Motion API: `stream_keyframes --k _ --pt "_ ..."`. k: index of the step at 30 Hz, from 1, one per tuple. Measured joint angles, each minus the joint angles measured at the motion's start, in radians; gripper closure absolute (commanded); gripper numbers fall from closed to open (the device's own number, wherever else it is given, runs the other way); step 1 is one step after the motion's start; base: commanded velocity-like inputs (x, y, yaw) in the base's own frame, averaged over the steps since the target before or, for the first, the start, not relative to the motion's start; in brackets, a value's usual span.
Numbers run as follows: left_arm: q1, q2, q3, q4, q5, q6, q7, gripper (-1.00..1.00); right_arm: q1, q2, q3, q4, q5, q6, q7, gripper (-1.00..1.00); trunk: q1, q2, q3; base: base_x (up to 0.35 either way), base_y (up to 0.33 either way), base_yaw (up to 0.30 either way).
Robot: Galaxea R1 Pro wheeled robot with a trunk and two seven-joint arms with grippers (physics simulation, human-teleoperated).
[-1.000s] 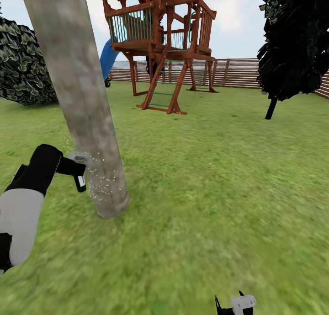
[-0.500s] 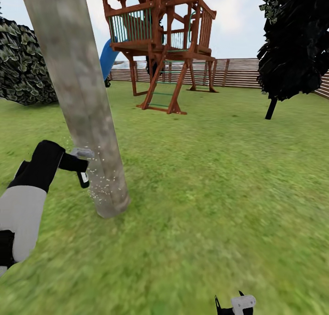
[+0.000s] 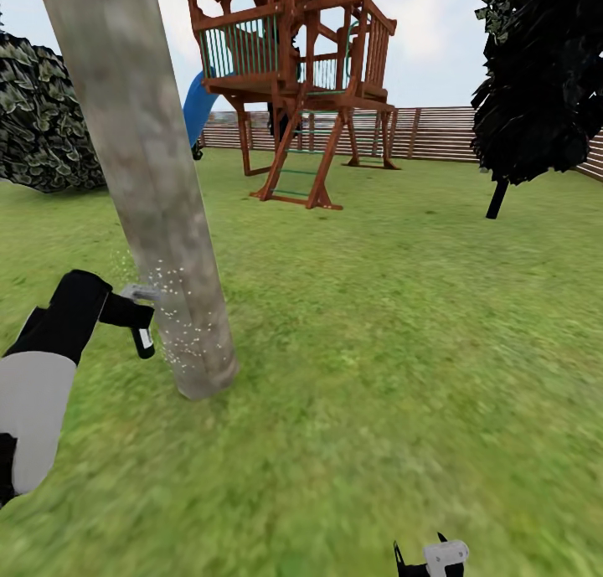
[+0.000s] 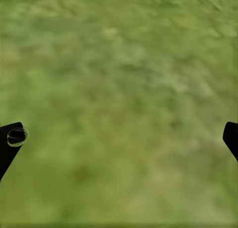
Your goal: In the garden, pick up the pesticide atomizer on the floor and spray pesticide onto both trees until each tree trunk is fully covered.
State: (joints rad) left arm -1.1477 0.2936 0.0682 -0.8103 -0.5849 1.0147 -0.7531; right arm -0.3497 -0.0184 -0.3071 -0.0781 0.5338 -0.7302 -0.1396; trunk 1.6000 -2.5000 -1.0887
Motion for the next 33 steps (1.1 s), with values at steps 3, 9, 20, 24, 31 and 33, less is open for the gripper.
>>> stream_keyframes --k 3,9,20,24,31,33 --pt "0.023 0.007 0.003 0.002 -0.005 -0.008 0.0 1.0 0.0 0.0 0.0 0.001 0.0 0.0 0.0 -1.0 0.0 0.0 0.0 0.0 0.0 0.0" --pt "0.054 0.044 0.005 0.027 -0.004 -0.018 0.0 1.0 0.0 0.0 0.0 0.001 0.0 0.0 0.0 -1.0 0.0 0.0 0.0 0.0 0.0 0.0" --pt "0.138 -0.009 0.007 0.033 -0.001 -0.019 -0.001 1.0 0.0 0.0 0.0 0.001 0.0 0.0 0.001 -1.0 0.0 0.0 0.0 0.0 0.0 0.0" --pt "0.132 0.001 0.01 0.028 -0.004 -0.017 0.004 1.0 0.0 0.0 0.0 0.001 0.0 0.0 0.002 -1.0 0.0 0.0 0.0 0.0 0.0 0.0" --pt "0.221 -0.004 0.008 0.032 -0.011 -0.025 0.028 1.0 0.0 0.001 0.0 0.001 0.0 0.0 0.002 -1.0 0.0 0.0 0.0 0.0 0.0 0.0" --pt "0.23 -0.016 0.014 0.039 0.021 -0.02 0.086 1.0 0.0 0.001 0.0 0.001 0.0 0.0 0.002 -1.0 0.0 0.0 0.0 0.0 0.0 0.0"
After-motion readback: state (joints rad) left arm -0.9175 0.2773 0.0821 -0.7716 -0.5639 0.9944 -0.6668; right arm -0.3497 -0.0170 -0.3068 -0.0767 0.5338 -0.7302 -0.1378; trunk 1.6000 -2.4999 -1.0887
